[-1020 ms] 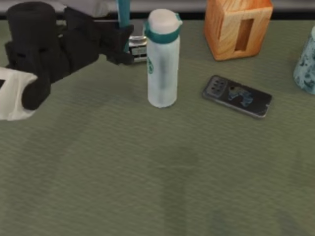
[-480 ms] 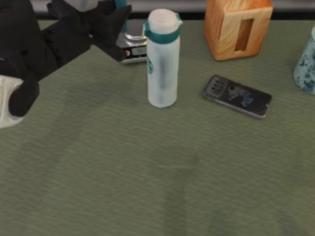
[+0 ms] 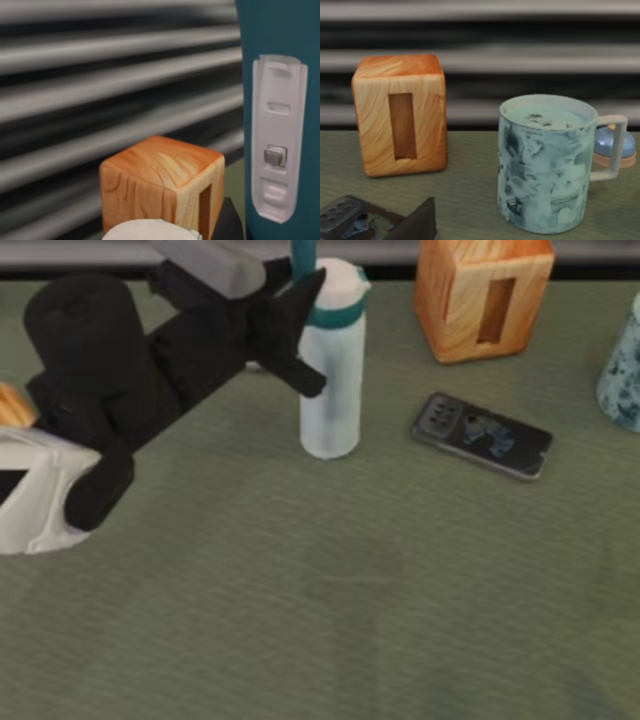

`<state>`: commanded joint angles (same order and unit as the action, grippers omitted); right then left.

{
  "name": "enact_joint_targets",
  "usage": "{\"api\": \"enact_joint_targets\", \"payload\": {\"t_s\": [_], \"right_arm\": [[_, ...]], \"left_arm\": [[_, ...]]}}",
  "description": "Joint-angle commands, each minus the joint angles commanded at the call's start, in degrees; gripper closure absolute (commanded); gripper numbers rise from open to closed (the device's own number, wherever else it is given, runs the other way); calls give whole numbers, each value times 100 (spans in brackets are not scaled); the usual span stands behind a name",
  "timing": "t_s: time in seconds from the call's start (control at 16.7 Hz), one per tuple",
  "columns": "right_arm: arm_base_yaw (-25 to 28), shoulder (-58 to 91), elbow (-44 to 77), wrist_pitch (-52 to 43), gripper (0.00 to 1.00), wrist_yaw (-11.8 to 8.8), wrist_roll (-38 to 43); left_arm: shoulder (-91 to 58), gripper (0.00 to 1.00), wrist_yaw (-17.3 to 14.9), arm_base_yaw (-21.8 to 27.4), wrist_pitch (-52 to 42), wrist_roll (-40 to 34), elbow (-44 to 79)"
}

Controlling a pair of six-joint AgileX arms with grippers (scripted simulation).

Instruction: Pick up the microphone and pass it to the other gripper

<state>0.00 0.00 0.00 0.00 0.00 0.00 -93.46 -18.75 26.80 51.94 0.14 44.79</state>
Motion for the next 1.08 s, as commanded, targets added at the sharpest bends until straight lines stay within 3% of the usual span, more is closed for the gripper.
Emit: {"api": "enact_joint_targets", "payload": {"t_s": [0.18,0.3,1.08], "right_arm": [[0,0,0,0,0,0,0],[0,0,0,0,0,0,0],[40,73,63,38,0,-40,-5]], "left_arm": [[190,100,703,642,352,-70,-295],[271,100,928,867,490,-95,-403],[280,100,950,889,505,-97,-414]]}}
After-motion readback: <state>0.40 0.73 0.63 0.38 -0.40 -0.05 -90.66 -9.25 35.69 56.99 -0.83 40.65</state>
